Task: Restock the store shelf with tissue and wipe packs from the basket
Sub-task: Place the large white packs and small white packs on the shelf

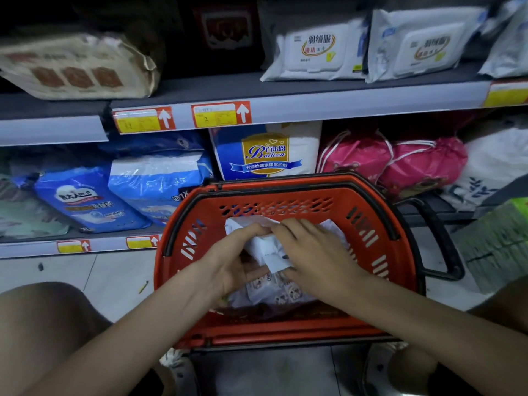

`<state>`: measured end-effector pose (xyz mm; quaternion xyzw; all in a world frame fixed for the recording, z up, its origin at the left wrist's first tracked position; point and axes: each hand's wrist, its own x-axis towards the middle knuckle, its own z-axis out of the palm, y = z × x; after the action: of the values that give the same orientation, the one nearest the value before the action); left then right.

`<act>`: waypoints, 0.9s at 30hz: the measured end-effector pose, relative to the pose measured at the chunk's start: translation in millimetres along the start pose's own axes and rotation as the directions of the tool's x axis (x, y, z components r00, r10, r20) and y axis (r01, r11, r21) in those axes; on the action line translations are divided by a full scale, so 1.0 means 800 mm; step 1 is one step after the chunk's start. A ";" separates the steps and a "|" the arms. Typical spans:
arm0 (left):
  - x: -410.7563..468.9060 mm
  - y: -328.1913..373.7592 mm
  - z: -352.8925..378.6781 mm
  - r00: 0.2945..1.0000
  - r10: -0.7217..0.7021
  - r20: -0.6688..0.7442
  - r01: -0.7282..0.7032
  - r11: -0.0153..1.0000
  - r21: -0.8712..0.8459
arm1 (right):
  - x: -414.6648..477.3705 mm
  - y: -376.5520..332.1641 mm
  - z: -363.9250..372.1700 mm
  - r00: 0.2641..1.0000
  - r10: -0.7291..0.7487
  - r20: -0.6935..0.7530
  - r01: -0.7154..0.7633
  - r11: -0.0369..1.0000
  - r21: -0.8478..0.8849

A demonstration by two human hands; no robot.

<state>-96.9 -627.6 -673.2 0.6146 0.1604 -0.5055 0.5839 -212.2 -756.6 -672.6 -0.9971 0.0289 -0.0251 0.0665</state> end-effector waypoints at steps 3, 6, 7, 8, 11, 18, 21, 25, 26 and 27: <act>-0.001 0.000 -0.004 0.998 0.056 0.020 -0.056 0.998 0.006 | 0.006 0.001 -0.002 1.000 0.019 -0.025 -0.018 0.999 0.038; -0.002 0.001 -0.005 0.994 0.112 0.004 -0.112 0.993 0.025 | 0.009 0.000 -0.010 0.996 0.015 -0.093 -0.006 0.996 0.091; -0.005 0.002 -0.003 0.992 0.128 -0.006 -0.128 0.991 0.028 | 0.010 0.000 -0.012 0.994 0.028 -0.110 -0.014 0.992 0.125; -0.007 0.002 -0.002 0.990 0.141 -0.015 -0.140 0.990 0.020 | 0.009 0.000 -0.015 0.991 0.054 -0.120 -0.032 0.984 0.177; -0.009 0.006 0.000 0.983 0.185 -0.023 -0.184 0.982 0.036 | 0.008 0.003 -0.018 0.964 0.216 -0.157 -0.141 0.911 0.386; -0.006 0.016 -0.013 0.853 0.490 -0.181 -0.464 0.870 0.167 | 0.006 0.021 -0.036 0.887 0.462 -0.006 -0.246 0.483 0.841; -0.006 0.019 -0.019 0.820 0.541 -0.189 -0.517 0.840 0.164 | 0.001 0.026 -0.049 0.878 0.476 0.040 -0.190 0.271 0.944; -0.007 0.019 -0.028 0.849 0.517 -0.108 -0.492 0.849 0.191 | -0.004 0.035 -0.061 0.861 0.496 0.114 -0.185 0.095 0.978; -0.008 0.019 -0.030 0.861 0.501 -0.083 -0.479 0.855 0.197 | -0.005 0.036 -0.063 0.853 0.504 0.138 -0.186 0.047 0.981; -0.010 0.019 -0.030 0.865 0.498 -0.059 -0.480 0.856 0.195 | -0.006 0.036 -0.065 0.845 0.509 0.162 -0.185 -0.006 0.983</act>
<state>-78.3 -607.3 -662.6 0.7099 -0.0148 -0.3188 0.6278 -221.6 -791.9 -625.6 -0.6379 0.2607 -0.1417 0.7107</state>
